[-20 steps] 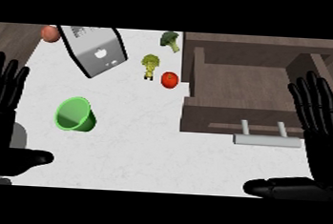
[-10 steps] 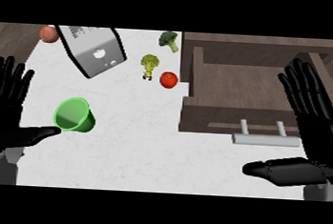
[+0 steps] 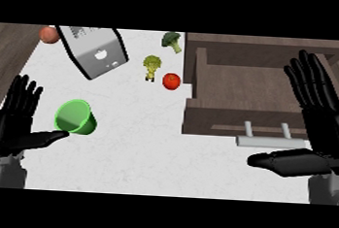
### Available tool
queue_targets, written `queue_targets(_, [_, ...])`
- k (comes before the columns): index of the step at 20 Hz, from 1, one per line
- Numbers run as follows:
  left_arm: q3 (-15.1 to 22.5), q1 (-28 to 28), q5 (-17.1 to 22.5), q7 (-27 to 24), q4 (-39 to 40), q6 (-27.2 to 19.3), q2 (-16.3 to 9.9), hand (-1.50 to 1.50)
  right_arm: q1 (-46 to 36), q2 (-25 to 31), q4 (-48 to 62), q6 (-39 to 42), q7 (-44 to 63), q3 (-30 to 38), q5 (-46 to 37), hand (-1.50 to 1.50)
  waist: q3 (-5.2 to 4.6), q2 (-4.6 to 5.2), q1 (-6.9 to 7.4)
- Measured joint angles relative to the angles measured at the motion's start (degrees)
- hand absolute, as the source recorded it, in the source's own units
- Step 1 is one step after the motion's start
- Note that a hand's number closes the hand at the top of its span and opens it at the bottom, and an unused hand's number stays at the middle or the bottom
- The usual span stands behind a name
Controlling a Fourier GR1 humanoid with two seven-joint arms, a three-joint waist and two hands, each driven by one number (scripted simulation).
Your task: Pick up the cup, place it into the drawer and close the drawer
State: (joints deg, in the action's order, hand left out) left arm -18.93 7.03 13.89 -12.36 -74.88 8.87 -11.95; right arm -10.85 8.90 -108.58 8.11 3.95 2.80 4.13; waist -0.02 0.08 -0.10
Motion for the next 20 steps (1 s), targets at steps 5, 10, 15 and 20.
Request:
queue_targets(5, [-1.2,0.8,-2.0,-7.5,11.2,1.4,-1.4,-1.5,-1.8,1.1,0.8,0.7,0.9,1.9,1.1,-1.5,-0.02,-0.01,-0.09])
queue_targets(10, [-2.0,5.2,-4.1,-15.9,25.8,2.4,-2.9,-1.5,-3.2,0.7,1.1,0.3,1.7,1.8,0.7,-1.5,-0.03,0.03,-0.23])
queue_targets(15, [-2.8,10.2,-6.5,-25.0,41.0,2.5,-4.9,-1.5,-4.5,0.8,1.3,0.3,2.5,2.1,1.0,-1.5,-0.05,0.11,-0.46])
queue_targets(20, [-3.6,13.6,-8.1,-33.8,53.5,3.5,-6.8,-1.5,-4.5,1.7,2.8,1.8,1.3,3.7,2.3,-1.5,-0.1,0.22,-0.7])
